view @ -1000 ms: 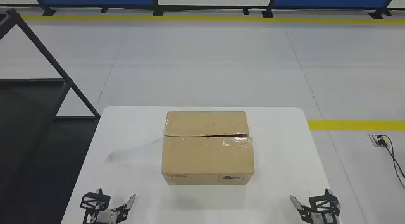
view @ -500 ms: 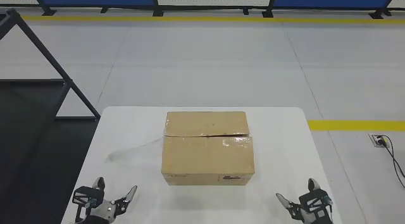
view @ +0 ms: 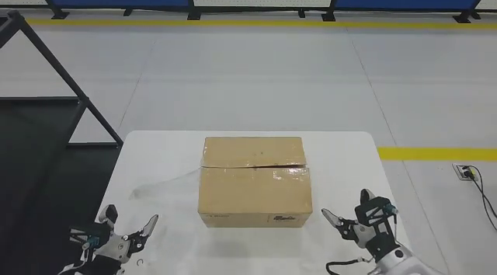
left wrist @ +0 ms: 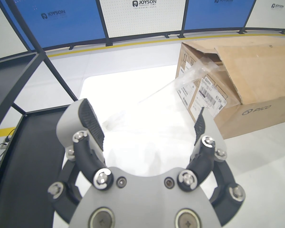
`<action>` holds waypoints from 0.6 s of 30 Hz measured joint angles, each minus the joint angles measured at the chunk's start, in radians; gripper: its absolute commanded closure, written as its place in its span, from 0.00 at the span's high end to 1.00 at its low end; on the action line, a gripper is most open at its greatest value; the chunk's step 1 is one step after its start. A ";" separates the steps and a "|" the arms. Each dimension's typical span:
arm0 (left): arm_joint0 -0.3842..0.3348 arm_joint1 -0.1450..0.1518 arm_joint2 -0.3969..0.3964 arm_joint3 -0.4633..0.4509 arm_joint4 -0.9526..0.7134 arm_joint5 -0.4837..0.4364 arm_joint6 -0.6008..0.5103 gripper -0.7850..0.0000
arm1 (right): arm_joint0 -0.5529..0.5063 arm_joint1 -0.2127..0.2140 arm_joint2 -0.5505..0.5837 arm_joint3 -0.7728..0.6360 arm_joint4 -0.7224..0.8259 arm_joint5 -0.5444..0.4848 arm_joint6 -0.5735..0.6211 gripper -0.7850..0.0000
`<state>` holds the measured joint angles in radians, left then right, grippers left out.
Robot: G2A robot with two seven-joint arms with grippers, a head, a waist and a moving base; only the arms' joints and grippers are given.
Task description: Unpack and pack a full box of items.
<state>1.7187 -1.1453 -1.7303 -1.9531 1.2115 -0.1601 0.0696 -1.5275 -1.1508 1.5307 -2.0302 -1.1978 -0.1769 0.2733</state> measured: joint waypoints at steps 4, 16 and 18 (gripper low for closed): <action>0.000 0.000 0.000 0.000 0.000 0.000 0.000 1.00 | 0.000 0.000 0.000 0.000 0.000 0.000 -0.001 1.00; -0.117 0.000 0.010 0.035 -0.077 -0.039 -0.074 1.00 | 0.115 -0.007 -0.035 0.048 0.311 -0.085 0.115 1.00; -0.146 -0.001 0.021 0.044 -0.091 -0.036 -0.088 1.00 | 0.157 -0.008 -0.032 0.068 0.425 -0.105 0.173 1.00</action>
<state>1.5726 -1.1463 -1.7091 -1.9095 1.1200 -0.1966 -0.0181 -1.3700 -1.1586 1.4984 -1.9618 -0.7726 -0.2818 0.4468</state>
